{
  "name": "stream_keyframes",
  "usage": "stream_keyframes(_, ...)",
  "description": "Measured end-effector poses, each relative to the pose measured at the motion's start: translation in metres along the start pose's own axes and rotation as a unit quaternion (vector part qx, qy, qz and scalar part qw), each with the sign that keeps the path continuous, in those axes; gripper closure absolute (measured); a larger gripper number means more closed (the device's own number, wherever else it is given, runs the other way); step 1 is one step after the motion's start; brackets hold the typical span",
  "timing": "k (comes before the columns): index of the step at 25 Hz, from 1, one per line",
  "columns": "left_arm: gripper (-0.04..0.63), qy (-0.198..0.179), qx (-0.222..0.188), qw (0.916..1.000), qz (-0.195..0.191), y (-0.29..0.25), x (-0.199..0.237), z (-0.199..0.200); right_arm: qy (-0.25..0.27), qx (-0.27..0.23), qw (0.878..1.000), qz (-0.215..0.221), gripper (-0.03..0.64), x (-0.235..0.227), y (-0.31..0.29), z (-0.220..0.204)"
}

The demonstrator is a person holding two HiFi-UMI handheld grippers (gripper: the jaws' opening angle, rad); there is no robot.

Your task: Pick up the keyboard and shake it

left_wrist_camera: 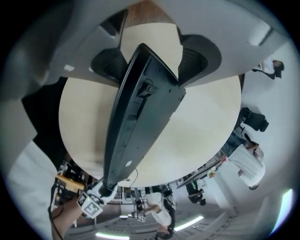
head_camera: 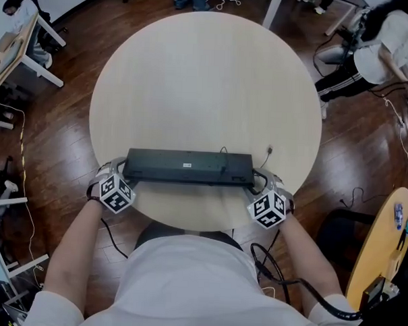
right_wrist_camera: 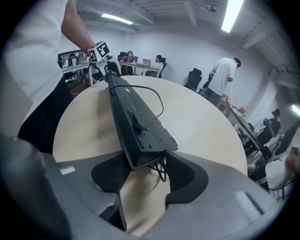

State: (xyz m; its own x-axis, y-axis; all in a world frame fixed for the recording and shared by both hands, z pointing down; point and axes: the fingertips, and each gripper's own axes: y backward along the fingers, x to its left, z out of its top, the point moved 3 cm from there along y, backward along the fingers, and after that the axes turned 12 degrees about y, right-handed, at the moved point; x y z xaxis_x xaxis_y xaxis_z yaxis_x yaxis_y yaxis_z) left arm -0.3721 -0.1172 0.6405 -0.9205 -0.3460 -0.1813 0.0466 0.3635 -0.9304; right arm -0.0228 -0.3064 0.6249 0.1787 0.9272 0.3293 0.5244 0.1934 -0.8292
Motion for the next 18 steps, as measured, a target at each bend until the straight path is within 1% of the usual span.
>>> stream_keyframes(2, 0.293, -0.033, 0.034, 0.9987, 0.02, -0.004, -0.004, -0.002, 0.028, 0.012, 1.0, -0.006, 0.382, 0.005, -0.003, -0.003)
stream_keyframes(3, 0.279, -0.04, 0.045, 0.9979, 0.025, -0.006, -0.006, -0.003, 0.039, 0.015, 0.999, -0.008, 0.376, 0.007, -0.004, -0.004)
stream_keyframes(6, 0.273, -0.053, 0.068, 0.9957, 0.034, -0.007, -0.007, -0.006, 0.065, 0.021, 0.998, -0.008, 0.36, 0.013, -0.006, -0.006)
stream_keyframes(8, 0.267, -0.066, 0.088, 0.9935, 0.031, -0.008, -0.005, -0.006, 0.083, 0.031, 0.996, -0.002, 0.357, 0.012, -0.008, -0.005)
stream_keyframes(9, 0.265, -0.069, 0.097, 0.9926, 0.021, -0.008, -0.004, -0.007, 0.093, 0.039, 0.995, 0.004, 0.354, 0.012, -0.009, -0.005)
stream_keyframes(11, 0.267, -0.059, 0.102, 0.993, -0.003, -0.006, -0.005, -0.009, 0.109, 0.054, 0.992, 0.021, 0.347, 0.014, -0.01, -0.002)
stream_keyframes(14, 0.265, -0.015, 0.09, 0.9956, -0.023, 0.002, -0.004, -0.016, 0.11, 0.064, 0.991, 0.033, 0.341, 0.019, -0.005, -0.002)
stream_keyframes(16, 0.264, 0.005, 0.074, 0.997, -0.025, 0.013, -0.006, -0.021, 0.088, 0.066, 0.994, 0.021, 0.356, 0.024, 0.005, -0.005)
stream_keyframes(18, 0.261, 0.012, 0.047, 0.9986, -0.022, 0.028, -0.012, -0.024, 0.062, 0.069, 0.996, 0.002, 0.356, 0.029, 0.017, -0.008)
